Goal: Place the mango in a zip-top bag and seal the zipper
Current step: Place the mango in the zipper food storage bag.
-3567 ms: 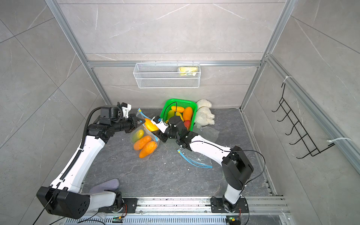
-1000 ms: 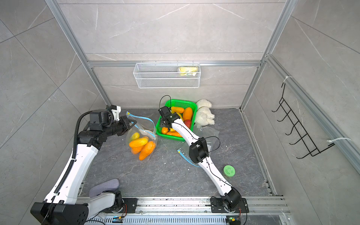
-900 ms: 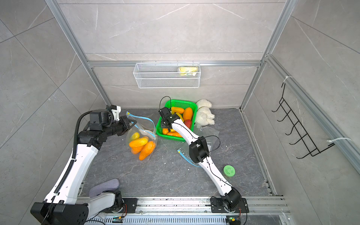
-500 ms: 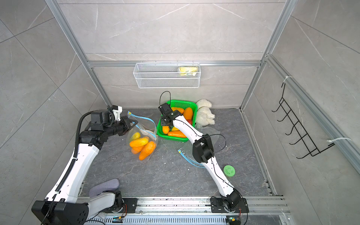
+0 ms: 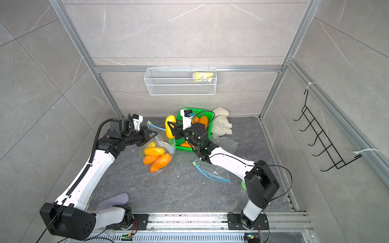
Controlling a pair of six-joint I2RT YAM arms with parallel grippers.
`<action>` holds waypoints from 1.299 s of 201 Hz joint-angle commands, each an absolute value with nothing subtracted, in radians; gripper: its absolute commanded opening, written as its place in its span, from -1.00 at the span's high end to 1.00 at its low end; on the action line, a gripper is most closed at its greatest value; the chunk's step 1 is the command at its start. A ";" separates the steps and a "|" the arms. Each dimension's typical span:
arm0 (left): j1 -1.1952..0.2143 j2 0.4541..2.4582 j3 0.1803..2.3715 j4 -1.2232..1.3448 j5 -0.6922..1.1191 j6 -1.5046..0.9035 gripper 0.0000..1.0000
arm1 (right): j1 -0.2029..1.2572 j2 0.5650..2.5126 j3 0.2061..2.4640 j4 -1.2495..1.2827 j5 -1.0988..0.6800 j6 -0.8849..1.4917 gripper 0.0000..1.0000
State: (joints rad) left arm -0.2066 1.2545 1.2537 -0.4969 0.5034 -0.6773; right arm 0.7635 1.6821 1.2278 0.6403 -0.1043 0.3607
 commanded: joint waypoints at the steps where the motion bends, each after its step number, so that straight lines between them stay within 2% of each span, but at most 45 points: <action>1: -0.209 1.243 1.305 -0.467 0.520 -0.685 1.00 | 0.791 1.739 1.214 0.878 -0.170 0.307 0.80; 30: -0.209 1.234 1.305 -0.482 0.520 -0.686 1.00 | 0.815 1.792 1.166 0.951 -0.128 0.264 0.79; 49: -0.207 1.233 1.308 -0.493 0.514 -0.683 1.00 | 0.815 1.820 1.132 1.003 -0.120 0.257 0.70; 79: -0.207 1.226 1.314 -0.503 0.503 -0.681 1.00 | 0.815 1.842 1.087 1.052 -0.117 0.250 0.39; 107: -0.206 1.227 1.328 -0.513 0.506 -0.678 1.00 | 0.815 1.859 1.069 1.098 -0.147 0.226 0.21; 124: -0.204 1.225 1.336 -0.518 0.505 -0.677 1.00 | 0.815 1.864 1.109 1.003 -0.220 0.171 -0.08; 138: -0.203 1.224 1.344 -0.529 0.504 -0.671 1.00 | 0.815 1.847 1.142 0.884 -0.258 0.120 -0.24; 155: -0.198 1.218 1.348 -0.537 0.503 -0.664 1.00 | 0.814 1.810 1.156 0.767 -0.265 0.073 -0.52; 165: -0.195 1.216 1.349 -0.539 0.502 -0.662 1.00 | 0.814 1.778 1.160 0.701 -0.248 0.063 -0.78; 170: -0.194 1.217 1.349 -0.541 0.501 -0.661 1.00 | 0.812 1.760 1.163 0.670 -0.252 0.064 -0.82; 192: -0.190 1.216 1.347 -0.546 0.499 -0.655 1.00 | 0.801 1.670 1.174 0.533 -0.285 0.080 -0.85; 207: -0.189 1.212 1.345 -0.538 0.496 -0.655 1.00 | 0.798 1.631 1.188 0.471 -0.295 0.087 -0.81; 242: -0.186 1.194 1.343 -0.461 0.565 -0.700 1.00 | 0.797 1.669 1.291 0.304 -0.326 0.107 -0.30; 261: -0.186 1.195 1.361 -0.462 0.591 -0.706 1.00 | 0.797 1.686 1.304 0.298 -0.298 0.117 0.08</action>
State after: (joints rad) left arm -0.1898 1.2308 1.3037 -0.5331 0.5198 -0.6895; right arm 0.7982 1.6566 1.2781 0.4133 -0.3012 0.1108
